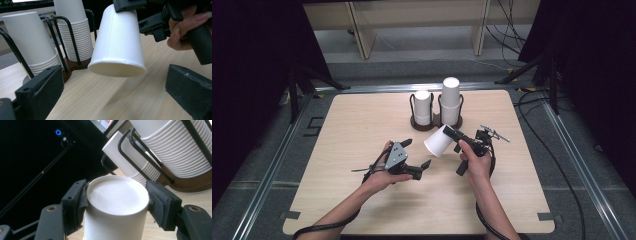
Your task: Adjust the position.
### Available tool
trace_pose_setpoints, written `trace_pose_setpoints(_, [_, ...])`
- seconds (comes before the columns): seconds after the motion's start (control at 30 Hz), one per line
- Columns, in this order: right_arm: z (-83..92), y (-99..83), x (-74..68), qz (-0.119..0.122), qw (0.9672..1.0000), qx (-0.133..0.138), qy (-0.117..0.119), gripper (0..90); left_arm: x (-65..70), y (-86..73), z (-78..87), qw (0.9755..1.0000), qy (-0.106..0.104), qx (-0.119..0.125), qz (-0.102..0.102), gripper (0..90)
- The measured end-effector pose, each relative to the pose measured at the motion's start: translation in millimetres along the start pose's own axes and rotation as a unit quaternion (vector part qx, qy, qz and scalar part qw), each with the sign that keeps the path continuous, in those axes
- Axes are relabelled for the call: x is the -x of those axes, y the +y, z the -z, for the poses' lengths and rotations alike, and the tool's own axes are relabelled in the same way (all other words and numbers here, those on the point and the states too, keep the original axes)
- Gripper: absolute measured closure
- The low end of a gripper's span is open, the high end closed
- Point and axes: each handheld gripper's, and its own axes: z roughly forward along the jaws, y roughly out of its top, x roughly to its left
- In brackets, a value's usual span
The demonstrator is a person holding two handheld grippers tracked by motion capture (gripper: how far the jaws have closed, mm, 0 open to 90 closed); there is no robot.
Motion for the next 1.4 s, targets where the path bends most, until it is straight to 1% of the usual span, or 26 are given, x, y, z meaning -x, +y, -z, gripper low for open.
trace_pose_setpoints(0.03, [-0.5,-0.1,1.5,0.003,1.0000,0.002,0.000,36.3,-0.1,0.1,-1.0,1.0000,0.000,0.002,0.000,1.3])
trace_pose_setpoints(0.07, [-0.4,-0.6,-0.1,-0.017,0.9998,0.004,0.004,36.3,0.1,0.3,-2.0,1.0000,-0.001,0.004,0.000,1.4])
trace_pose_setpoints(0.1, [-0.7,-0.8,0.7,-0.020,0.9997,0.007,0.010,36.3,0.5,0.5,-4.5,0.9999,-0.003,0.014,0.004,1.4])
trace_pose_setpoints(0.13, [-0.7,-0.1,3.6,-0.004,0.9999,0.007,0.007,36.3,0.7,1.7,-4.5,1.0000,-0.002,0.009,0.004,1.3])
trace_pose_setpoints(0.17, [-0.3,-0.2,3.1,-0.003,1.0000,0.008,0.000,36.3,1.0,2.5,-5.7,0.9999,-0.002,0.011,0.004,1.4])
trace_pose_setpoints(0.23, [-0.9,-0.3,3.8,-0.007,0.9999,0.008,0.007,36.3,1.8,3.2,-9.3,0.9998,-0.003,0.020,0.005,1.7])
trace_pose_setpoints(0.43, [0.1,0.2,3.4,-0.019,0.9998,0.007,0.010,36.3,5.3,3.6,-19.2,0.9999,-0.007,0.014,0.000,2.3])
trace_pose_setpoints(0.47, [0.2,0.2,2.4,-0.031,0.9994,0.006,0.014,36.3,5.7,3.3,-21.6,0.9998,-0.008,0.018,0.004,2.4])
trace_pose_setpoints(0.5, [-1.2,0.6,5.2,-0.014,0.9996,0.015,0.019,36.3,5.6,3.6,-22.3,0.9998,-0.009,0.015,0.005,2.7])
trace_pose_setpoints(0.53, [-0.6,1.1,4.6,-0.014,0.9998,0.012,0.012,36.3,5.5,3.5,-24.5,0.9998,-0.008,0.016,0.008,2.6])
trace_pose_setpoints(0.57, [-0.4,1.1,3.8,-0.021,0.9997,0.014,0.008,36.3,5.4,3.1,-26.9,0.9997,-0.010,0.020,0.009,2.9])
trace_pose_setpoints(0.6, [0.2,0.8,1.3,-0.041,0.9990,0.007,0.013,36.3,5.4,3.3,-27.3,0.9998,-0.010,0.014,0.008,2.9])
trace_pose_setpoints(0.63, [-0.4,1.3,3.7,-0.020,0.9997,0.012,0.009,36.3,5.6,2.6,-29.8,0.9997,-0.011,0.022,0.009,2.9])
trace_pose_setpoints(0.73, [-0.4,1.6,2.8,-0.029,0.9995,0.010,0.009,36.3,5.2,3.2,-31.1,0.9997,-0.012,0.016,0.013,3.5])
trace_pose_setpoints(0.83, [-1.0,2.3,3.3,-0.020,0.9997,0.013,0.008,36.3,4.0,2.6,-33.4,0.9996,-0.013,0.017,0.019,4.2])
trace_pose_setpoints(0.93, [-0.8,2.3,0.7,-0.035,0.9993,0.006,0.010,36.3,3.0,1.9,-35.1,0.9993,-0.018,0.016,0.030,4.9])
trace_pose_setpoints(0.97, [-0.9,2.8,2.7,-0.023,0.9996,0.007,0.013,36.3,3.0,1.7,-35.7,0.9993,-0.017,0.016,0.031,5.0])
trace_pose_setpoints(1.0, [-0.8,2.8,2.3,-0.022,0.9997,0.007,0.007,36.3,2.9,1.0,-37.1,0.9991,-0.018,0.023,0.031,5.2])
trace_pose_setpoints(1.03, [-1.3,2.7,2.5,-0.021,0.9997,0.010,0.009,36.3,2.0,1.0,-36.6,0.9993,-0.017,0.014,0.030,5.3])
trace_pose_setpoints(1.1, [-1.2,3.0,2.7,-0.024,0.9996,0.007,0.013,36.3,1.0,-0.5,-39.1,0.9990,-0.018,0.021,0.035,5.5])
trace_pose_setpoints(1.13, [-2.6,2.6,4.0,-0.018,0.9996,0.012,0.016,36.4,0.4,-0.4,-38.5,0.9991,-0.020,0.014,0.036,5.8])
trace_pose_setpoints(1.17, [-2.2,2.2,1.7,-0.037,0.9991,0.008,0.017,36.4,-0.3,-1.0,-39.0,0.9989,-0.021,0.013,0.038,5.9])
trace_pose_setpoints(1.2, [-1.4,2.7,3.0,-0.023,0.9996,0.008,0.013,36.3,-0.7,-1.4,-39.4,0.9989,-0.023,0.014,0.039,6.2])
trace_pose_setpoints(1.23, [-1.5,2.5,2.7,-0.027,0.9995,0.008,0.015,36.3,-0.9,-2.3,-40.9,0.9986,-0.026,0.021,0.041,6.6])
trace_pose_setpoints(1.3, [-1.6,2.1,1.2,-0.044,0.9989,0.008,0.014,36.3,-1.7,-2.5,-40.4,0.9987,-0.026,0.015,0.041,7.1])
trace_pose_setpoints(1.4, [-0.9,2.6,3.0,-0.037,0.9992,0.005,0.012,36.4,-2.3,-3.3,-41.1,0.9985,-0.031,0.018,0.042,8.1])
